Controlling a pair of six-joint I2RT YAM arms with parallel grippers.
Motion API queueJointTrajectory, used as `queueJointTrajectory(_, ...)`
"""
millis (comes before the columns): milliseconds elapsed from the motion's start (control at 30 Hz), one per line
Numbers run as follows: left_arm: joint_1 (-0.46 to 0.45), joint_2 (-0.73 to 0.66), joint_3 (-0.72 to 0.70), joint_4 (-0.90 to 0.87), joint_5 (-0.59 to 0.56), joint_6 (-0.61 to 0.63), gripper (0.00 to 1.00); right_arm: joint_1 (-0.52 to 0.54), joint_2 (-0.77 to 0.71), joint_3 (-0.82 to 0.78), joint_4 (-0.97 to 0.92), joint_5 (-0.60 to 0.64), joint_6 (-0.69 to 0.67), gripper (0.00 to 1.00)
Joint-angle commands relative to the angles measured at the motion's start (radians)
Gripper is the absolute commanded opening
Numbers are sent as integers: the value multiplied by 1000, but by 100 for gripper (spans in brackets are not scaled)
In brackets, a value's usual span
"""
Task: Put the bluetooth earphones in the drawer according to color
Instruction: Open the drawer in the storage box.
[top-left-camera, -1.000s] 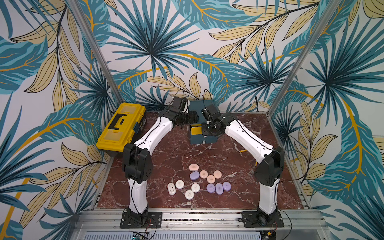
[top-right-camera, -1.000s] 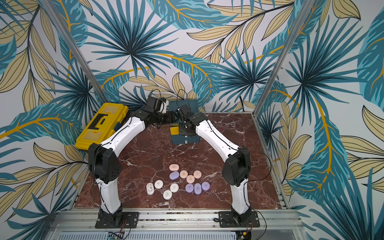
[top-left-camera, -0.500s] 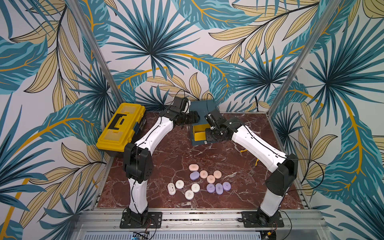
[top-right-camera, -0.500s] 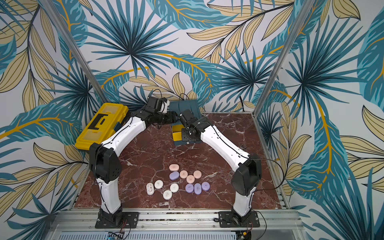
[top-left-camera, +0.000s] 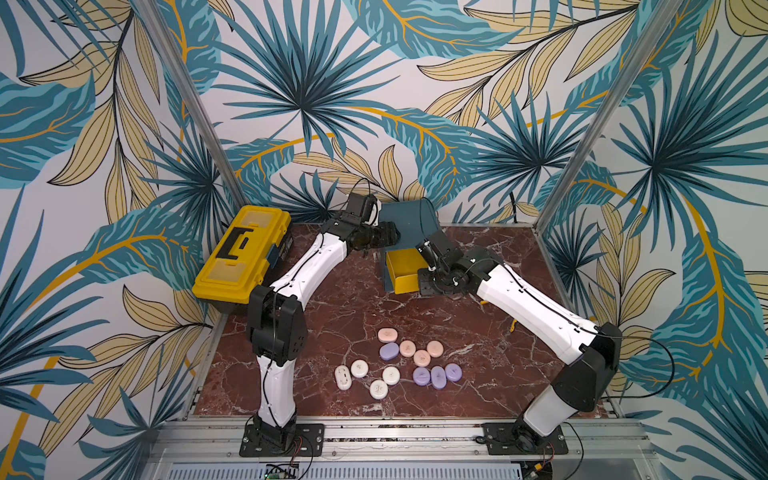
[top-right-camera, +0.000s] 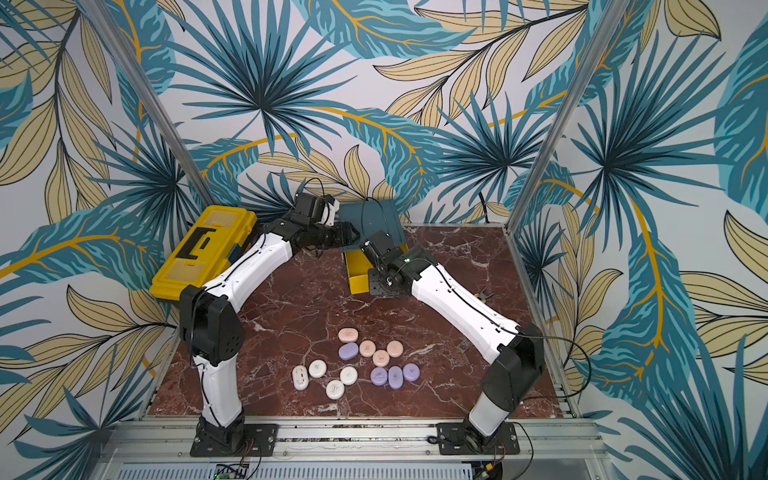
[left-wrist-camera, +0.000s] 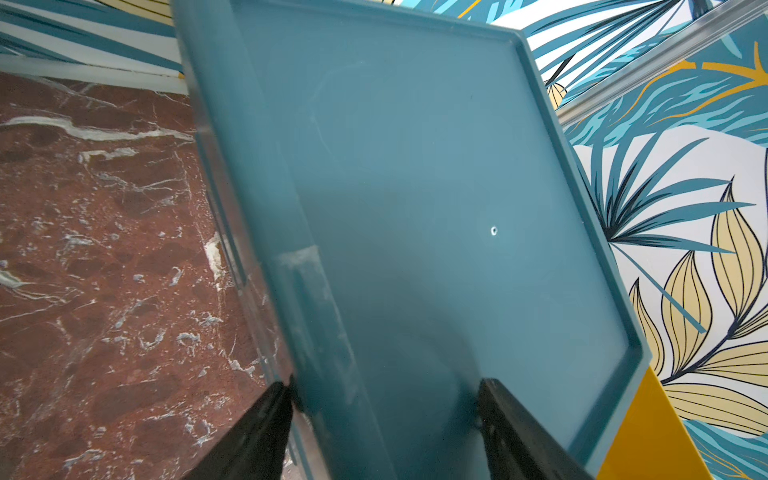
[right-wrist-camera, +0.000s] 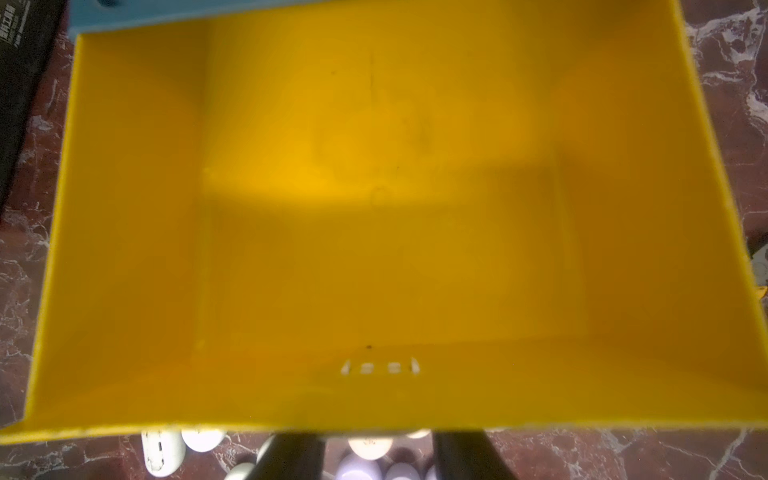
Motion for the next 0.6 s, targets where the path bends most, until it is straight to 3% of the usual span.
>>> queueJointTrajectory(0,-2,40,42,-33,-11,9,75,5,-45,-47,-24,33,34,35)
queueJointTrajectory(433,-4,37,34,-33,-11,7,75,15,-8,-45,-24,51,27,38)
queueJointTrajectory(567,-3,31,28,-35,-13,10,75,15,-6,-43,-24,47,29,50)
